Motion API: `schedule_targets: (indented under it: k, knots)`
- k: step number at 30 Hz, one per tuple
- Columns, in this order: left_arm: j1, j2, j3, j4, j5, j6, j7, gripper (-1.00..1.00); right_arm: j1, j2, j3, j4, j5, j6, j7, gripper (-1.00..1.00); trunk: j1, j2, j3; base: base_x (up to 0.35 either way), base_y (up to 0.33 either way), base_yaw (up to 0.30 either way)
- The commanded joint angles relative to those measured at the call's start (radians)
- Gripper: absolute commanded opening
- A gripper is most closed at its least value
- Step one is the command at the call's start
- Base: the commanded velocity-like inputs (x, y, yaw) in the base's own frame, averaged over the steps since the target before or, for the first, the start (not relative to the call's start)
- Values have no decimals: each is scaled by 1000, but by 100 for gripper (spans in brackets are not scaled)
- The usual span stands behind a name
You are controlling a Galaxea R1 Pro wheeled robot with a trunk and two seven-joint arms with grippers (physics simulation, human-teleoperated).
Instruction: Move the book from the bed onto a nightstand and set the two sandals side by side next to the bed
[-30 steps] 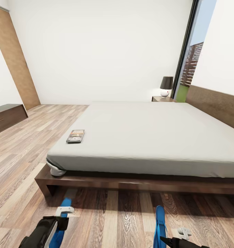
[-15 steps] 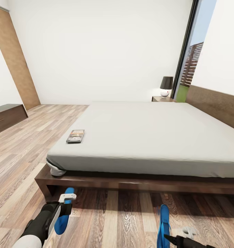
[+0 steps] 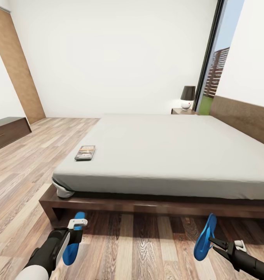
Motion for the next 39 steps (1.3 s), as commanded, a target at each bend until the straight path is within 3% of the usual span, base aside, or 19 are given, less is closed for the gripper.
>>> schedule_targets:
  k: [1, 6, 14, 19, 24, 39]
  knots:
    - [0, -1, 4, -2, -12, 5, -9, -100, -1, 0, -2, -1, -4, 6, 2, -100, 4, -8, -4, 0, 0, 0]
    - [0, -2, 4, -2, -13, 5, -9, -100, -1, 0, -1, -2, -4, 6, 2, -100, 23, -43, -20, 0, 0, 0]
    - [0, -3, 4, -1, -14, -3, -8, -100, -1, 1, -1, -2, -4, 6, 2, -100, 26, -44, -47, 0, 0, 0]
    - [0, -6, 6, 0, -15, -88, -6, -100, -1, 1, -1, -2, -4, 6, 2, -100, 26, -44, -47, 0, 0, 0]
    - [0, -4, 7, 22, -17, -122, 0, -100, -1, 1, -1, -2, -4, 6, 2, -100, 26, -44, -47, 0, 0, 0]
    - [0, -5, 4, 28, -18, -139, 3, -100, -1, 0, -1, -2, -4, 6, 2, -100, 33, -48, -105, 0, 0, 0]
